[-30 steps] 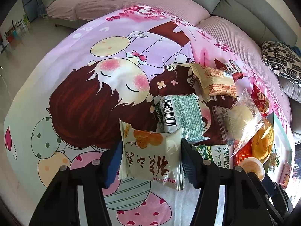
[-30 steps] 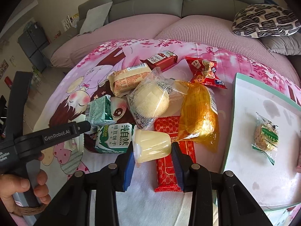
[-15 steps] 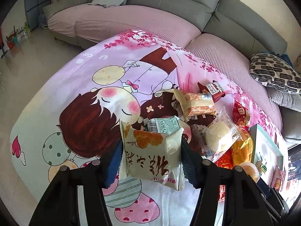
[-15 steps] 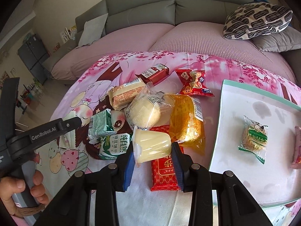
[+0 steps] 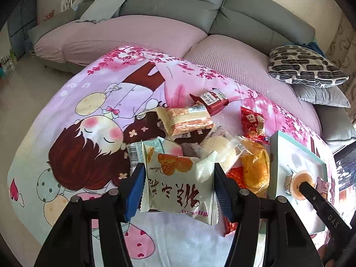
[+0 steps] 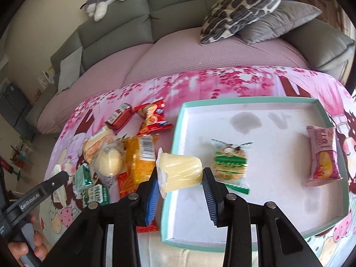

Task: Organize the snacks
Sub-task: 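Carry the white packet with the left tool and pudding cup with the right tool over the tray, then open the left tool releasing the white packet while the right tool releases the pudding cup in the tray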

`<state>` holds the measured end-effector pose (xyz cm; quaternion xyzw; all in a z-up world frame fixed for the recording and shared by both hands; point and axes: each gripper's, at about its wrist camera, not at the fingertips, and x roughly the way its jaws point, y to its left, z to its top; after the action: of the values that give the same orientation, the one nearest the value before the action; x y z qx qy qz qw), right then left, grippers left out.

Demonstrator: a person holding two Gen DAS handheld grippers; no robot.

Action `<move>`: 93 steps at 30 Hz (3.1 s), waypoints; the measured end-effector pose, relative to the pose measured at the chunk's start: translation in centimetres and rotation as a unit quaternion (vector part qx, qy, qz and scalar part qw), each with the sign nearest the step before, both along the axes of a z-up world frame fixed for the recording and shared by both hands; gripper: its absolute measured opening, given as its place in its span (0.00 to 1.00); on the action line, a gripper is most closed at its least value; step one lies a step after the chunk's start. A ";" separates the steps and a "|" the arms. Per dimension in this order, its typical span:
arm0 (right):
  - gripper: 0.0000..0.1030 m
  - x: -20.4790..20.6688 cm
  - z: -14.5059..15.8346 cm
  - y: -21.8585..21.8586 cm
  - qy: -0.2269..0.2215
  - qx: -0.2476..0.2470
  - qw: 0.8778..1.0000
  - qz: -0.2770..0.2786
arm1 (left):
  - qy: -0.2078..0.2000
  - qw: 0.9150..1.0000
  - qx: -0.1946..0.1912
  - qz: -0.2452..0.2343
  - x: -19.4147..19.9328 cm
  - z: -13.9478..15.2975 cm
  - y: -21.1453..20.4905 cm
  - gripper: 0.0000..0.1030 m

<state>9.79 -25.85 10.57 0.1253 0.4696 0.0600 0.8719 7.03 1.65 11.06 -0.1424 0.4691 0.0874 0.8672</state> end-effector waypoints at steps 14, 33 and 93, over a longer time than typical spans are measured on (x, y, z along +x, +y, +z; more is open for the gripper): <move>0.38 -0.1 1.0 -10.5 -0.010 0.007 0.993 -0.122 | -0.027 0.990 0.032 -0.134 3.5 2.2 -10.6 0.59; 0.38 3.1 -1.4 -13.8 -0.018 0.001 0.988 -0.154 | -0.023 0.964 0.023 -0.262 10.8 -1.9 -22.0 0.60; 1.00 4.4 -2.8 -13.5 0.067 -0.090 0.982 -0.149 | 0.052 0.993 0.045 -0.100 12.8 -3.7 -17.5 1.00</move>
<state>14.18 -39.35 7.79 0.1190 0.5064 -0.1216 0.8454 19.86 -15.87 7.31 -0.0506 0.5210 0.0283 0.8516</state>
